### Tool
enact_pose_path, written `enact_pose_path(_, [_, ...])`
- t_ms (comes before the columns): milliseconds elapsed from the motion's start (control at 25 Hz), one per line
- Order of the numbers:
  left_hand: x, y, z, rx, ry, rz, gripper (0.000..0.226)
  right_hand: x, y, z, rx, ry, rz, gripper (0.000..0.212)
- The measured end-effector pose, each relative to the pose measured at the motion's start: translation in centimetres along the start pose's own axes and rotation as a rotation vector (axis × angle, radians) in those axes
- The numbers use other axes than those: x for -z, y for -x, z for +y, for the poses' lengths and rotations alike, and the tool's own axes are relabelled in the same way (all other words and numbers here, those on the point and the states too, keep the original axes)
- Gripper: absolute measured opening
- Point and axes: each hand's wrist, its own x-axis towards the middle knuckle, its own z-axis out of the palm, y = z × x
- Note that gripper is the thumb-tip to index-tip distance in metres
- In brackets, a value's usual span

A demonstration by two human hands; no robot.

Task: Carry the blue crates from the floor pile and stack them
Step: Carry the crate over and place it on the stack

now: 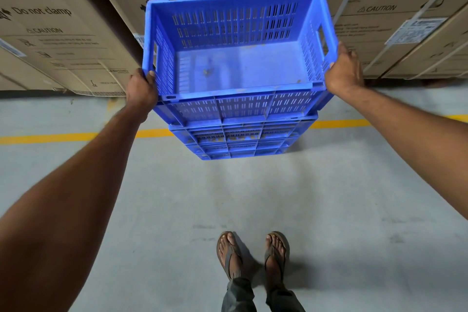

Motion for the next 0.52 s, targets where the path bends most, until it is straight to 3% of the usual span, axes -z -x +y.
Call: enact_pose_path(520, [0.01,0.3,-0.88,0.0,0.074,0.02,0.042,-0.29,0.73,0.16,-0.003,0.019,0.006,0.068])
